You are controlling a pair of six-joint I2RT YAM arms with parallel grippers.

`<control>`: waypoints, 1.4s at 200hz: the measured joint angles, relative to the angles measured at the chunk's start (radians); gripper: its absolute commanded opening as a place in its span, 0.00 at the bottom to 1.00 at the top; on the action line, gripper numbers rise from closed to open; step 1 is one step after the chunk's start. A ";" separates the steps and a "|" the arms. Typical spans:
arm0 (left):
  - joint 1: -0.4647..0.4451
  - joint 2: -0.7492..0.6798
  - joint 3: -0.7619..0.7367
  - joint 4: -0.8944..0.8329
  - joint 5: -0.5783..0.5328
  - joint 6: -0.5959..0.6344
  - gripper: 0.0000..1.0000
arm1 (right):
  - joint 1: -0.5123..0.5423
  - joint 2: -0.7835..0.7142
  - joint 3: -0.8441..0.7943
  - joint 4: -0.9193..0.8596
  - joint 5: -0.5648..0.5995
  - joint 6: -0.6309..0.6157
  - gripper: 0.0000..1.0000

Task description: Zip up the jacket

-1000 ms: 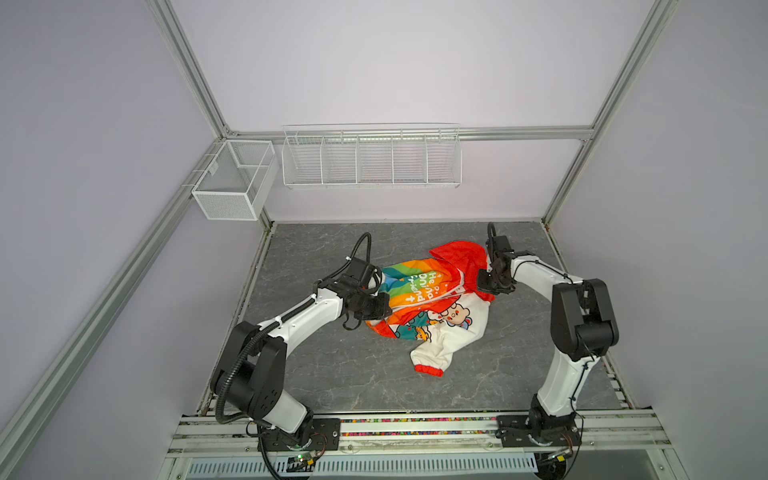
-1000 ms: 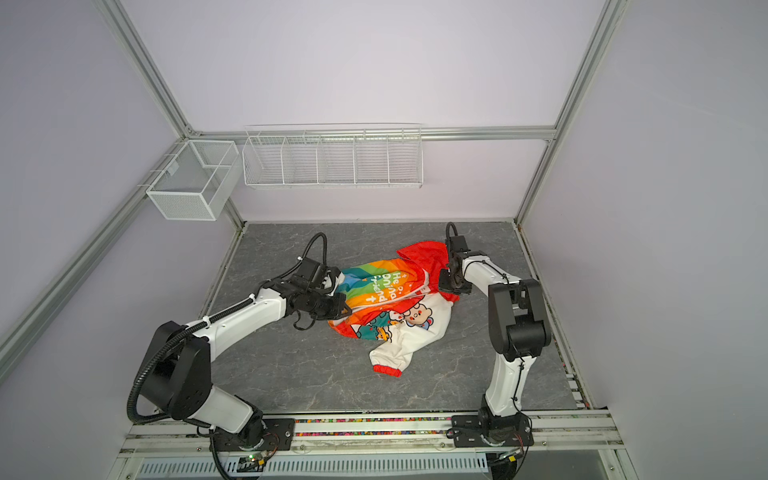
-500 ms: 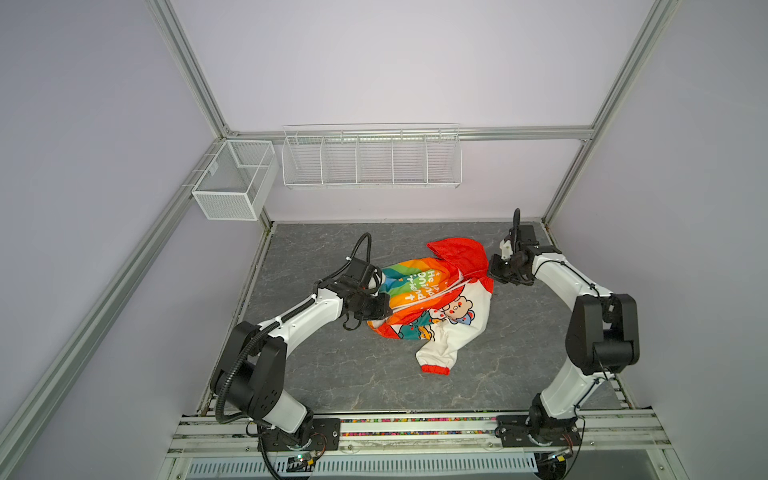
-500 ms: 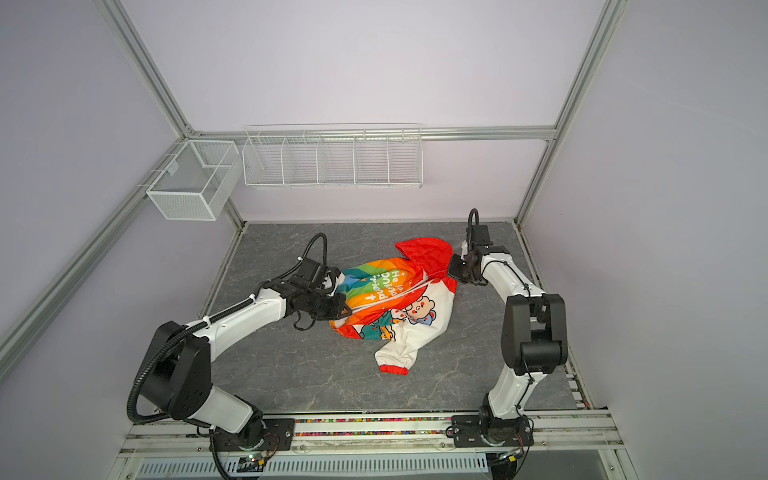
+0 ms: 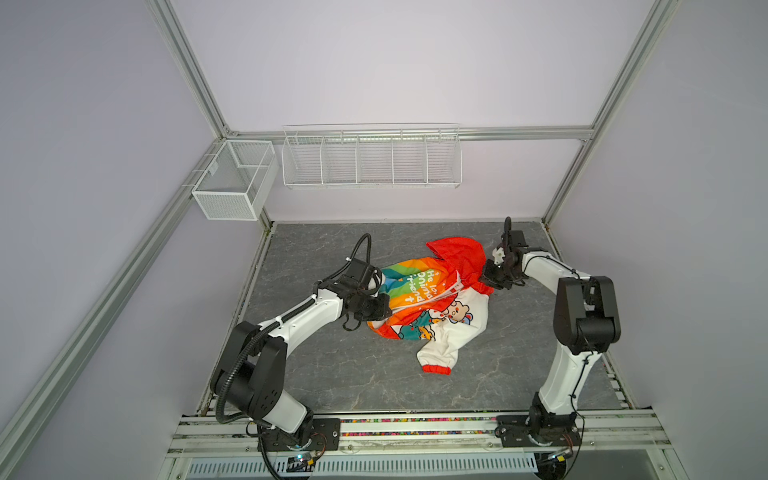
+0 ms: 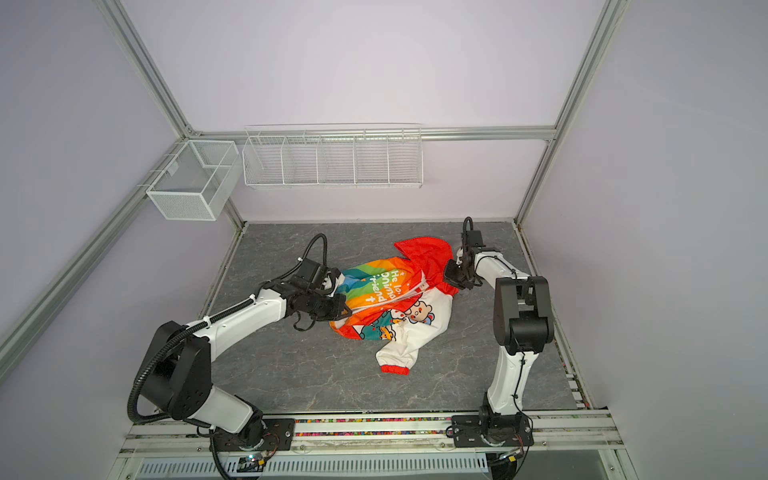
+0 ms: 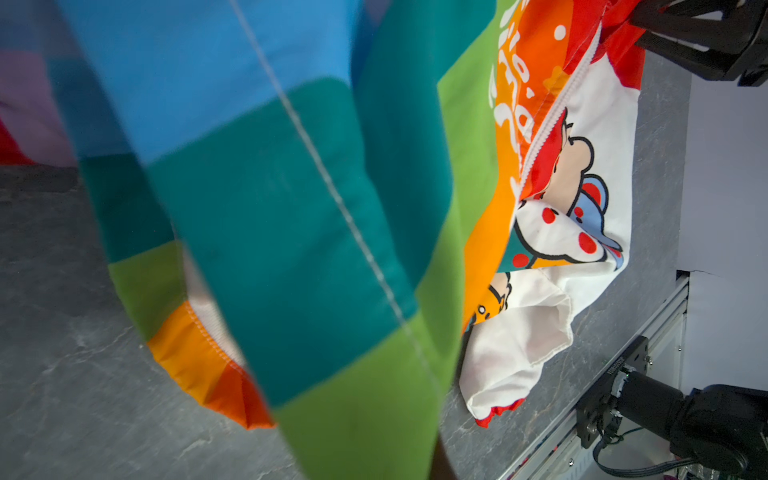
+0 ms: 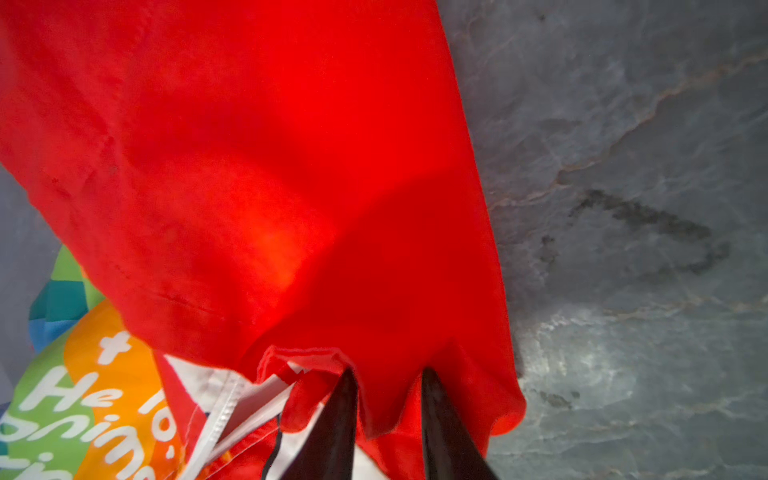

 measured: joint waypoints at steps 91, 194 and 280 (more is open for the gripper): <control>0.003 0.000 -0.008 0.020 0.042 -0.005 0.00 | 0.021 -0.290 -0.097 0.030 -0.027 0.008 0.58; 0.010 0.000 -0.031 0.093 0.105 -0.038 0.00 | 0.357 -0.363 -0.360 0.322 -0.242 0.369 0.63; 0.011 -0.007 -0.040 0.106 0.132 -0.039 0.00 | 0.509 -0.363 -0.408 0.601 -0.248 0.692 0.72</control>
